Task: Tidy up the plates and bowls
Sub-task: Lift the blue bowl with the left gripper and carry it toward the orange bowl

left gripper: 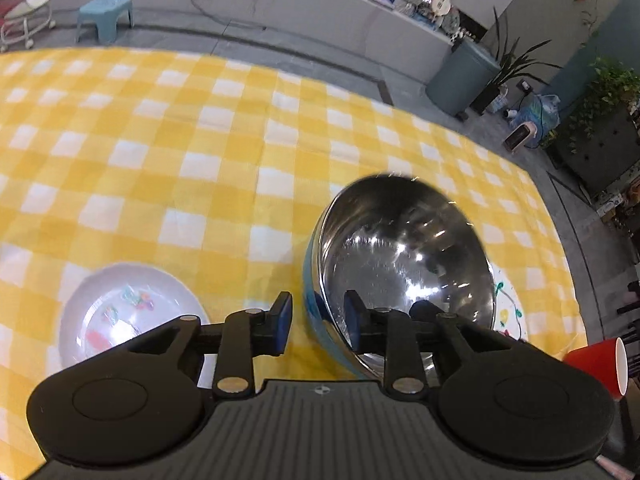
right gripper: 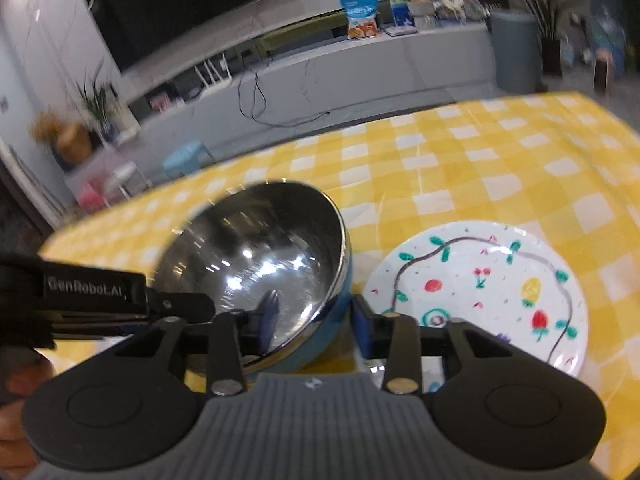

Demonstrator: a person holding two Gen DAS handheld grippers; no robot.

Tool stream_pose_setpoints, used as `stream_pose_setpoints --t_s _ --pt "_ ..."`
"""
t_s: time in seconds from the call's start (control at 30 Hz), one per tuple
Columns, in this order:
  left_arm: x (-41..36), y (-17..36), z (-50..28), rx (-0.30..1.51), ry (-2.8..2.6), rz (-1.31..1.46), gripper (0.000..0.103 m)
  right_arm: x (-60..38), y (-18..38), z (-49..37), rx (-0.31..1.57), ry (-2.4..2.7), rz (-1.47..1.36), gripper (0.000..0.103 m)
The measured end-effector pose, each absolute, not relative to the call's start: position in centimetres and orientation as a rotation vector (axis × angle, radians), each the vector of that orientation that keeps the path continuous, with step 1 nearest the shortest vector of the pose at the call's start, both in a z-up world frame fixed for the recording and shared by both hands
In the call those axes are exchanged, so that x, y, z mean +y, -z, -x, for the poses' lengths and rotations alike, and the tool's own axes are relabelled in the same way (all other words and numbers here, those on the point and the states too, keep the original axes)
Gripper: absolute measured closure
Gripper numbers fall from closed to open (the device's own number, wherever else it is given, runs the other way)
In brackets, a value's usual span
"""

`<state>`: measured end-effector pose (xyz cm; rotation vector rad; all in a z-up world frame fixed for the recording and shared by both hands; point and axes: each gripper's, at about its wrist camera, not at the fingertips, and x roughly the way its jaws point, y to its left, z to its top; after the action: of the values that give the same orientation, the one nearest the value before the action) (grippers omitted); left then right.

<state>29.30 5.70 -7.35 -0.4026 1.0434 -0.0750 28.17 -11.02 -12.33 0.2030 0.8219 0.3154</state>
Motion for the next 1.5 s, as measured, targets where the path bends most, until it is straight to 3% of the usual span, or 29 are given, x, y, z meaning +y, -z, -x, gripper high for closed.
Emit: stream_pose_setpoints --t_s 0.07,0.27,0.83,1.5 --pt "5.0 7.7 -29.3 1.070 0.079 0.364 0.082 -10.8 12.5 -28.0 0.804 -0.297 -0.184 0.082" --pt "3.7 7.0 -28.3 1.011 0.047 0.253 0.082 -11.4 12.7 -28.3 0.812 -0.290 -0.215 0.087" --pt "4.1 1.6 -26.0 0.889 0.057 0.309 0.083 -12.5 7.2 -25.8 0.662 -0.306 -0.280 0.087" --pt "4.8 -4.7 -16.9 0.852 0.049 0.306 0.083 -13.4 -0.1 -16.5 0.648 -0.394 -0.345 0.087"
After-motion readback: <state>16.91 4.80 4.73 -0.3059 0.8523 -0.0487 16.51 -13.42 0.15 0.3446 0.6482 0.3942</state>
